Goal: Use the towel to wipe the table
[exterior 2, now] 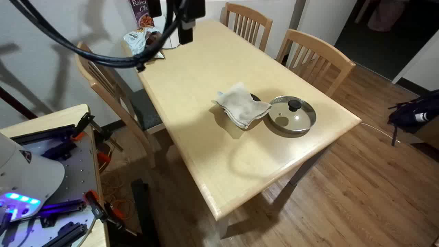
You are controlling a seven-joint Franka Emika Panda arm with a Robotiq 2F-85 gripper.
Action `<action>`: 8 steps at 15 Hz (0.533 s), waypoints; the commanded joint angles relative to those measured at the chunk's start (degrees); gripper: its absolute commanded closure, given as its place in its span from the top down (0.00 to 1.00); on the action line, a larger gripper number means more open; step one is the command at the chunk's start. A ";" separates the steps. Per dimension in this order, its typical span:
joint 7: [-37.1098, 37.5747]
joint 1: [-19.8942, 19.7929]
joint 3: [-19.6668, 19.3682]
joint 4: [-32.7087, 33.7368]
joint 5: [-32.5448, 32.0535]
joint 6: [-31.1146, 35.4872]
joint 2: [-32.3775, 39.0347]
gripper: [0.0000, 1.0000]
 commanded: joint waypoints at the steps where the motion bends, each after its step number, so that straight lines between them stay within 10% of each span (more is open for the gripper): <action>1: -0.44 -1.93 1.67 0.16 0.50 -0.18 0.20 1.00; 8: -4.84 -0.78 0.67 2.08 5.29 5.69 4.50 1.00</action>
